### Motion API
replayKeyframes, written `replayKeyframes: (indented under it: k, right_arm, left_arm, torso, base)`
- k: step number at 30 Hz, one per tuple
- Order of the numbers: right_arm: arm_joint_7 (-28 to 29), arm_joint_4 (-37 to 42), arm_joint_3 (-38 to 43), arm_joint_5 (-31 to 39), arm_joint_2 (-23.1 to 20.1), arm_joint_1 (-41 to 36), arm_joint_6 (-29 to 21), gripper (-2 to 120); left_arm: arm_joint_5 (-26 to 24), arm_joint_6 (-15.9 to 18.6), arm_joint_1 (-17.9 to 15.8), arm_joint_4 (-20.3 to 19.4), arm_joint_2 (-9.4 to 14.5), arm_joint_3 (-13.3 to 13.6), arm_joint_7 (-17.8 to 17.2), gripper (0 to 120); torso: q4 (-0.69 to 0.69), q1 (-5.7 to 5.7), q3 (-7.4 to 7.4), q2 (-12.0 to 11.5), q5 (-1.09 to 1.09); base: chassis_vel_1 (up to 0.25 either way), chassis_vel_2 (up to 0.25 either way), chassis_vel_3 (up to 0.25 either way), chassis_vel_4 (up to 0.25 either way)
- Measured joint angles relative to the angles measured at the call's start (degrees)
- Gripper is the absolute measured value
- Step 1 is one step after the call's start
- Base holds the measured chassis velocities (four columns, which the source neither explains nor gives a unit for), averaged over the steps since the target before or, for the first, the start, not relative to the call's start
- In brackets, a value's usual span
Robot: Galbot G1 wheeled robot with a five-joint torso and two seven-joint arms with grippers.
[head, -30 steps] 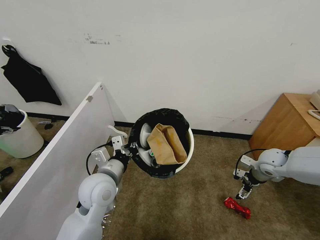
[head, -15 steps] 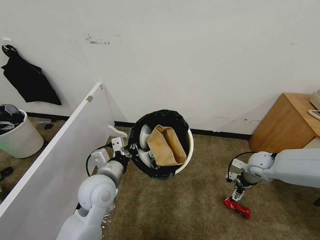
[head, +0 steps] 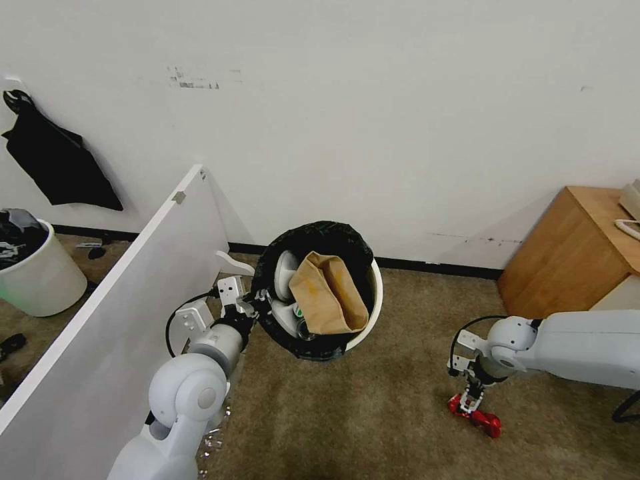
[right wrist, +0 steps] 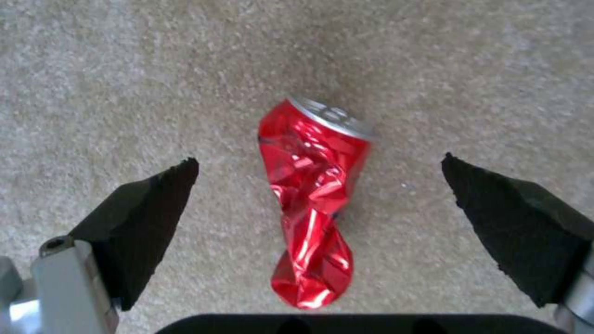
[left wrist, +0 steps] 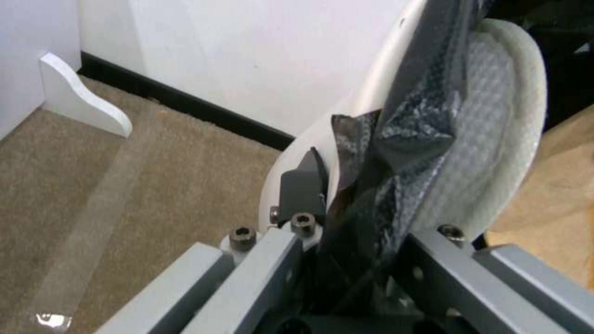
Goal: Pick up the trash bin, then pick up the garbage from the floor and place it into the trash bin.
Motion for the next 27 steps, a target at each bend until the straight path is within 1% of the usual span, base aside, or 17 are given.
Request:
replayKeyframes:
  k: [9, 17, 24, 27]
  right_arm:
    - [0.4, -1.3, 1.4, -0.2, -1.6, -2.6, 0.5, 100]
    - [1.1, -2.5, 2.5, -0.2, -2.8, -4.7, 0.7, 100]
    - [1.6, -2.4, 2.0, -0.6, -2.4, -5.0, 1.0, 100]
    - [1.9, -2.4, 1.6, -0.9, -1.5, -5.0, 1.4, 100]
  left_arm:
    - [0.2, -0.1, 0.6, -0.4, 0.1, -0.2, 0.1, 1]
    - [0.3, -0.3, 1.6, -1.1, 0.5, -1.0, 0.3, 1]
    - [0.4, -0.5, 2.1, -1.5, 0.6, -1.1, 0.4, 1]
    - [0.5, -0.5, 2.1, -1.5, 0.6, -1.1, 0.5, 1]
  torso:
    - [0.00, 0.00, 0.00, 0.0, 0.00]
    - [0.00, 0.00, 0.00, 0.0, 0.00]
    - [0.00, 0.00, 0.00, 0.0, 0.01]
    - [-0.03, 0.00, 0.00, 0.0, 0.01]
  base:
    - [0.000, 0.000, 0.000, 0.000]
    - [0.000, 0.000, 0.000, 0.000]
    - [0.000, 0.000, 0.000, 0.000]
    - [0.000, 0.000, 0.000, 0.000]
